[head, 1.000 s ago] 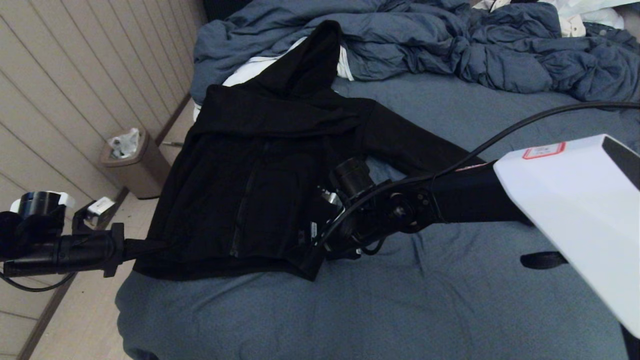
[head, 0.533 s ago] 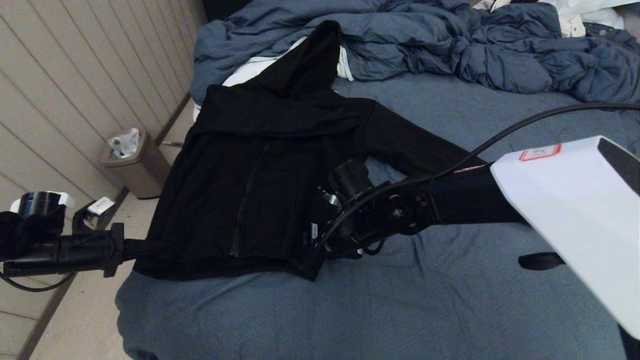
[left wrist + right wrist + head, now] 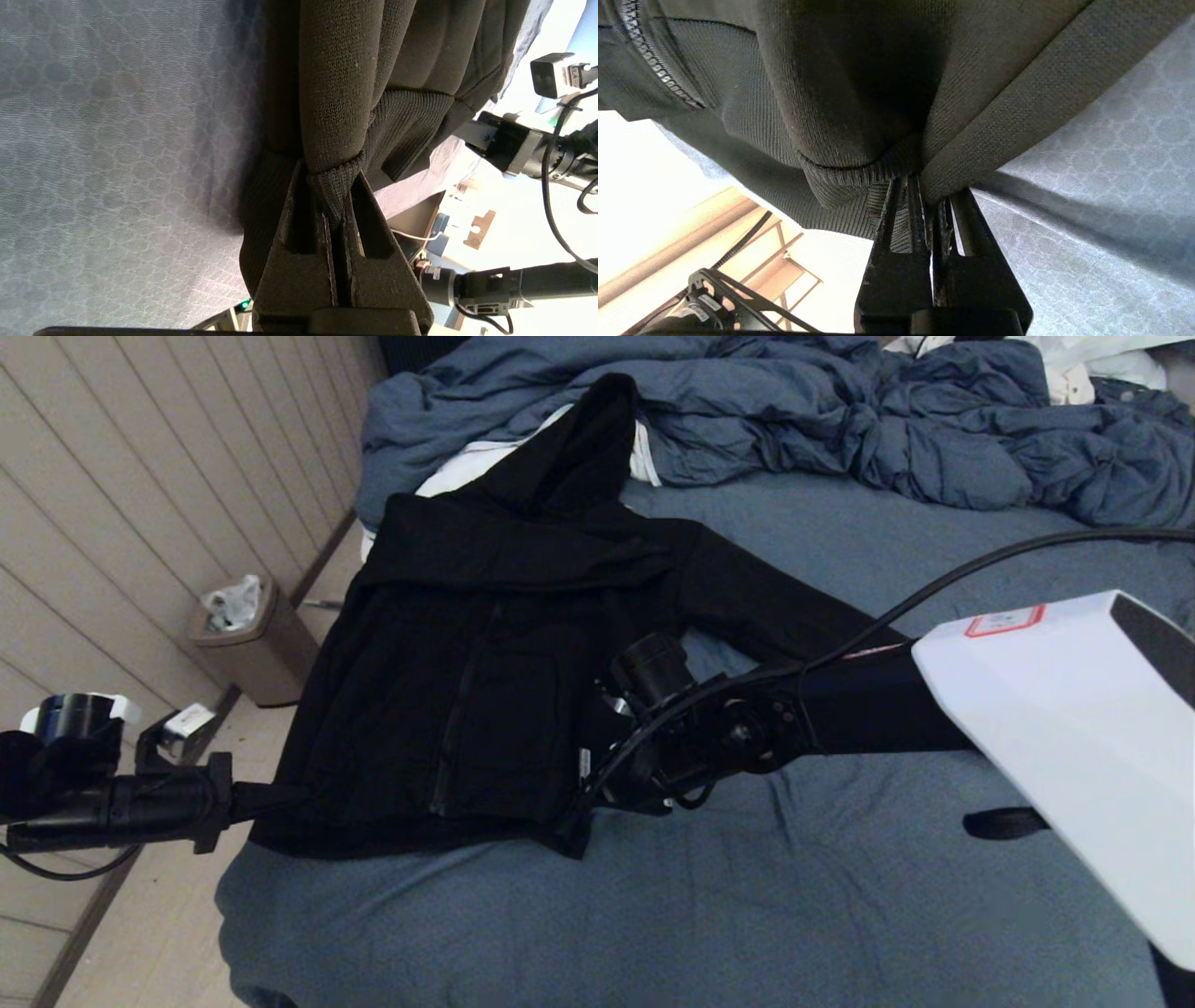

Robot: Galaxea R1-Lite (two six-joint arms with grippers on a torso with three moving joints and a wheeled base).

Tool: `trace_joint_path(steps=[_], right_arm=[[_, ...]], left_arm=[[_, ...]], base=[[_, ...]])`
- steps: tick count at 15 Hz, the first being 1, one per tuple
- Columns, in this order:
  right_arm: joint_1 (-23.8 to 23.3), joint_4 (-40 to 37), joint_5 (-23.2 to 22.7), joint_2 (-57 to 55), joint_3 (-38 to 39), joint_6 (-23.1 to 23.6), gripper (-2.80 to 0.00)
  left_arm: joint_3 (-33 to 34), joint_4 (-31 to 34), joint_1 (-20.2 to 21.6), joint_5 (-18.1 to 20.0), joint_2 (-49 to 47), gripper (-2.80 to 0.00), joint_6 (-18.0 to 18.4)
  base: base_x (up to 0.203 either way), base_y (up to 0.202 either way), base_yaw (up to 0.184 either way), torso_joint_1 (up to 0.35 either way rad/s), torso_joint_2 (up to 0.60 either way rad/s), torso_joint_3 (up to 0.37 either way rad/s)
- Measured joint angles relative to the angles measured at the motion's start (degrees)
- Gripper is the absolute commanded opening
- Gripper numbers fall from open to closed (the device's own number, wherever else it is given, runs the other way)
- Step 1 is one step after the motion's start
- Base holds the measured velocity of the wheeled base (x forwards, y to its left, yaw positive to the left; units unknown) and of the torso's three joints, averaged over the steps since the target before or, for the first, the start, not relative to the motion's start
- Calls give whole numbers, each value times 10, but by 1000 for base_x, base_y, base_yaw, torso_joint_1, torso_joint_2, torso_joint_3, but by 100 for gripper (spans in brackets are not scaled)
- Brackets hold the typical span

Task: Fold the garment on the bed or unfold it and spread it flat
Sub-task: Fold the black sweatshirt

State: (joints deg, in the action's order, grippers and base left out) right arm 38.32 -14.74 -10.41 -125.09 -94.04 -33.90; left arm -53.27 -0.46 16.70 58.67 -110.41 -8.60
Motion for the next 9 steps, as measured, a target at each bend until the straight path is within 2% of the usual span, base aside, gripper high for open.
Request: trace_joint_path(steps=[4,9], right_arm=[[0,-6,-3,24,22,0,-280],[-4,-3,-3,107,162,7,-280]], left_arm=[[23,0,-10,-8,19,-280,33],[107,3,-19,-11,92,-280,43]], base=[[0,0,0,0,0,0],[0,0,0,0,0,0]])
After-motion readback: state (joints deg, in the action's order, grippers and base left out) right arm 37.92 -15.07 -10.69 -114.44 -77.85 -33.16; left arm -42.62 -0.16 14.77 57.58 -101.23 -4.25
